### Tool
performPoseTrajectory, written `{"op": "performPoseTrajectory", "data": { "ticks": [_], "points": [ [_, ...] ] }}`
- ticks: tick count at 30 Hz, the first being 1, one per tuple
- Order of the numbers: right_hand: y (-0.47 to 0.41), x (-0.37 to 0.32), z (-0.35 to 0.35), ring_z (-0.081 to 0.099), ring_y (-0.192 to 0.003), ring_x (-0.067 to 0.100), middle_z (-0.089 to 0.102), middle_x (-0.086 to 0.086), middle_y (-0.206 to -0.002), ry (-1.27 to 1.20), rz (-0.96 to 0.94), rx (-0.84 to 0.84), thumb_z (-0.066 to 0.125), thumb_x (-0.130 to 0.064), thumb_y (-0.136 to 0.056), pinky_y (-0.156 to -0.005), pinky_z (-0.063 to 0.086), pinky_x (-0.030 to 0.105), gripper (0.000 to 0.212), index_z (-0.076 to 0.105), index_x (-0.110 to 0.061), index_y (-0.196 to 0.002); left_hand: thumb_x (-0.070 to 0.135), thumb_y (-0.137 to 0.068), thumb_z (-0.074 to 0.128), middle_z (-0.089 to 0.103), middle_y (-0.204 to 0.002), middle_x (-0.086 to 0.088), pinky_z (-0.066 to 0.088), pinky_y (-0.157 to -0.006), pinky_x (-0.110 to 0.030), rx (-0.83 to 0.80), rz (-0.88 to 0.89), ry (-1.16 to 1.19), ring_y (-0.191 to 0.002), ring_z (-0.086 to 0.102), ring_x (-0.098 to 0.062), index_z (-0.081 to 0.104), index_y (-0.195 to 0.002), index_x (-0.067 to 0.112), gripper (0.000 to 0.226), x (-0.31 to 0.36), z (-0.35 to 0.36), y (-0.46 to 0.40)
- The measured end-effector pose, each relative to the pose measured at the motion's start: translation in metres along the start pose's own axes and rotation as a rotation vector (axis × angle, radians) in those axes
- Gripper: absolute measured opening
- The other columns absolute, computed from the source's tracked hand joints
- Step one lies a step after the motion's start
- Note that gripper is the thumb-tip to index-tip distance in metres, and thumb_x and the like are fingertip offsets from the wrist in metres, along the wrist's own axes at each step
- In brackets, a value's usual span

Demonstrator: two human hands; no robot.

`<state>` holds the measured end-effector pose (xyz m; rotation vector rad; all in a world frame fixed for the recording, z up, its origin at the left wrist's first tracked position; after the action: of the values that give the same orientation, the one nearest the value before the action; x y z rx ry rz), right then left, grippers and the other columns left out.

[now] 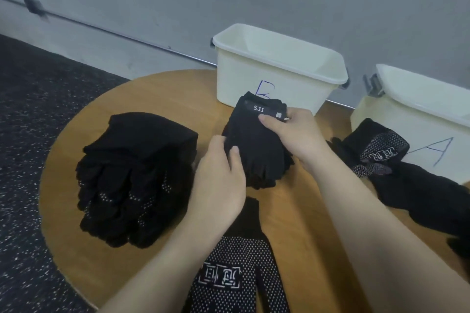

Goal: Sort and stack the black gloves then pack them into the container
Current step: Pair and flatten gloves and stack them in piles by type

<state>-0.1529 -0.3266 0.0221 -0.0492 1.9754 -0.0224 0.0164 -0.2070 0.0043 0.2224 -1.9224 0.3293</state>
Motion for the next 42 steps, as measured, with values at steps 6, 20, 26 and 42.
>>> {"op": "performPoseTrajectory", "data": {
  "ticks": [6,20,26,42],
  "points": [
    [0.004,-0.01,-0.006,0.074,-0.086,0.017,0.077,-0.003,-0.091,0.107,-0.114,0.124,0.081,-0.033,-0.085,-0.081,0.061,0.044,0.02,0.073,-0.017,-0.095,0.024,-0.108,0.047,0.063,-0.104,0.013,0.047,-0.069,-0.01,0.042,-0.026,0.071,-0.094,0.061,0.001,0.059,-0.119,0.022,0.017,-0.004,-0.005,0.001],
    [0.047,-0.047,0.046,0.011,-0.158,0.017,0.019,-0.002,-0.171,0.779,-0.572,-0.206,0.038,-0.045,-0.109,-0.129,0.008,0.038,0.055,0.033,-0.025,-0.161,0.016,-0.106,0.05,0.065,-0.117,0.007,0.051,-0.081,-0.011,0.124,0.041,0.042,-0.104,0.062,-0.001,0.057,-0.13,0.016,0.024,-0.006,-0.009,0.009],
    [0.045,-0.014,0.057,-0.009,-0.159,0.014,-0.006,-0.008,-0.173,0.888,-0.532,-0.278,0.028,-0.053,-0.109,-0.128,-0.007,0.033,0.055,0.019,-0.041,-0.163,0.009,-0.106,0.048,0.059,-0.137,0.003,0.042,-0.096,-0.011,0.128,0.052,-0.057,-0.127,0.053,-0.007,0.052,-0.142,0.018,0.037,0.002,-0.013,0.019],
    [0.063,0.003,0.033,-0.012,-0.157,0.007,-0.007,-0.01,-0.172,0.767,-0.427,-0.296,0.029,-0.055,-0.109,-0.13,0.001,0.036,0.064,0.005,-0.034,-0.165,0.009,-0.104,0.036,-0.002,-0.172,-0.006,0.007,-0.128,-0.027,-0.187,0.219,-0.65,-0.159,0.002,-0.015,0.002,-0.163,0.01,0.068,0.005,0.026,0.044]
  ]
}}
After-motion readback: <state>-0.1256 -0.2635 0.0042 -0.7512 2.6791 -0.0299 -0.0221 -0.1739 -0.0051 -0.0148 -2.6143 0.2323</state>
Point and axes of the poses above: each hand's wrist, its own y-axis away from the middle knuckle, its own z-axis out of the palm, x = y × z, the point moved 10 cm from there along -y, towards the middle knuckle
